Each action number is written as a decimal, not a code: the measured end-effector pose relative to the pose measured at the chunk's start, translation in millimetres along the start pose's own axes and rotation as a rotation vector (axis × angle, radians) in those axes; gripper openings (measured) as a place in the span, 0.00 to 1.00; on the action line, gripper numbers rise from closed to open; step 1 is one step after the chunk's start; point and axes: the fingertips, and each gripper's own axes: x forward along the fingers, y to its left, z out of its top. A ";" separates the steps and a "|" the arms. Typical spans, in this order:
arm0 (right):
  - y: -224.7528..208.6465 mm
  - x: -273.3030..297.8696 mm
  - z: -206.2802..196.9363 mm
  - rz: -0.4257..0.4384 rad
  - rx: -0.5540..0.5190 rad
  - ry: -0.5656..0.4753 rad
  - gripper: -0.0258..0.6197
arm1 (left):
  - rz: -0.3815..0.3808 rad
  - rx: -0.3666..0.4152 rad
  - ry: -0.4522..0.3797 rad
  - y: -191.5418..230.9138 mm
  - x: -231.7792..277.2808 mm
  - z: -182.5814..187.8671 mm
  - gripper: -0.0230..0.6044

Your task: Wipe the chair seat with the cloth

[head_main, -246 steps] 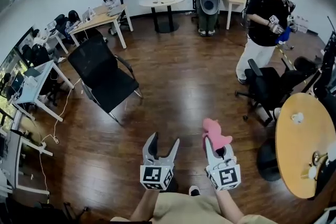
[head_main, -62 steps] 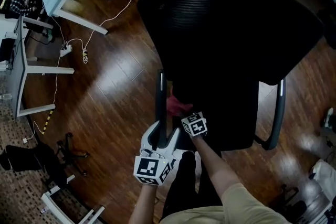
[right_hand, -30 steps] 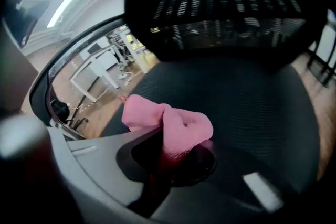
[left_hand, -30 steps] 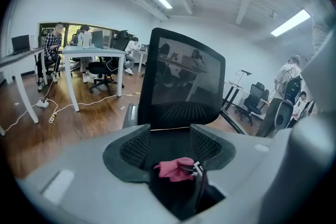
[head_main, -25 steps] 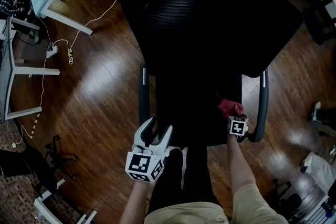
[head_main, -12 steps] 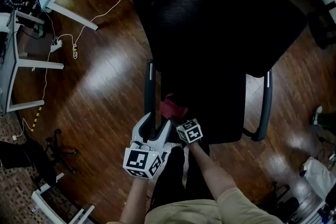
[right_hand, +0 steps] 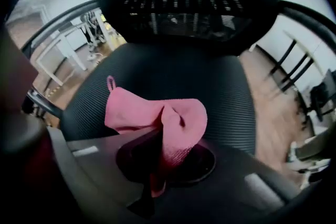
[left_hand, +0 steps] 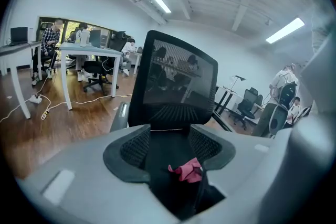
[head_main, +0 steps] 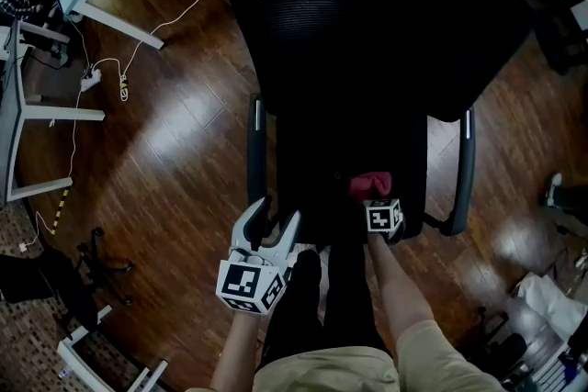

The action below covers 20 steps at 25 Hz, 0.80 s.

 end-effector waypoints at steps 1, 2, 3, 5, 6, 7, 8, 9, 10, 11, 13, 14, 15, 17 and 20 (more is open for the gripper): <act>-34.6 -6.3 -8.6 -0.072 -0.009 0.021 0.07 | -0.015 0.005 0.002 -4.9 1.6 -2.0 0.40; -63.9 -12.6 -16.1 -0.132 -0.010 0.039 0.07 | -0.028 0.008 0.005 -9.1 3.2 -4.6 0.40; -87.6 -17.4 -22.0 -0.179 0.006 0.049 0.07 | -0.037 0.011 0.008 -11.9 4.6 -7.4 0.40; -114.2 -18.6 -29.4 -0.220 0.082 0.047 0.07 | -0.042 0.011 0.014 -13.5 7.1 -11.5 0.40; -112.9 -16.0 -29.8 -0.203 0.126 0.039 0.07 | -0.038 0.010 0.015 -13.3 8.1 -13.3 0.40; -99.9 -13.5 -25.7 -0.154 0.164 0.018 0.07 | -0.035 0.009 0.016 -13.3 9.1 -16.1 0.40; -73.7 -13.2 -17.0 -0.067 0.189 -0.018 0.07 | -0.032 0.010 0.019 -13.7 9.4 -19.1 0.40; -33.2 -16.4 -5.0 0.056 0.197 -0.067 0.07 | -0.030 0.013 0.023 -13.9 8.3 -21.5 0.40; 19.2 -22.4 7.7 0.202 0.182 -0.118 0.07 | -0.029 0.018 0.027 -13.3 5.6 -22.2 0.40; 77.7 -30.3 18.4 0.349 0.141 -0.158 0.07 | -0.026 0.023 0.029 -11.7 1.6 -21.2 0.40; 187.3 -48.1 30.0 0.578 0.019 -0.183 0.07 | -0.016 0.033 0.029 -8.1 -9.0 -16.2 0.40; 230.4 -54.4 31.0 0.658 -0.025 -0.174 0.07 | -0.010 0.037 0.027 -7.4 -14.2 -13.4 0.40; 263.5 -56.6 30.5 0.721 -0.049 -0.161 0.07 | -0.006 0.042 0.024 -7.8 -18.3 -10.7 0.40; 299.0 -47.3 26.7 0.792 -0.079 -0.129 0.07 | 0.001 0.055 0.017 -9.8 -21.6 -6.8 0.40; 277.1 -19.3 14.6 0.697 -0.096 -0.059 0.07 | 0.004 0.066 0.029 -8.5 -24.0 -11.4 0.40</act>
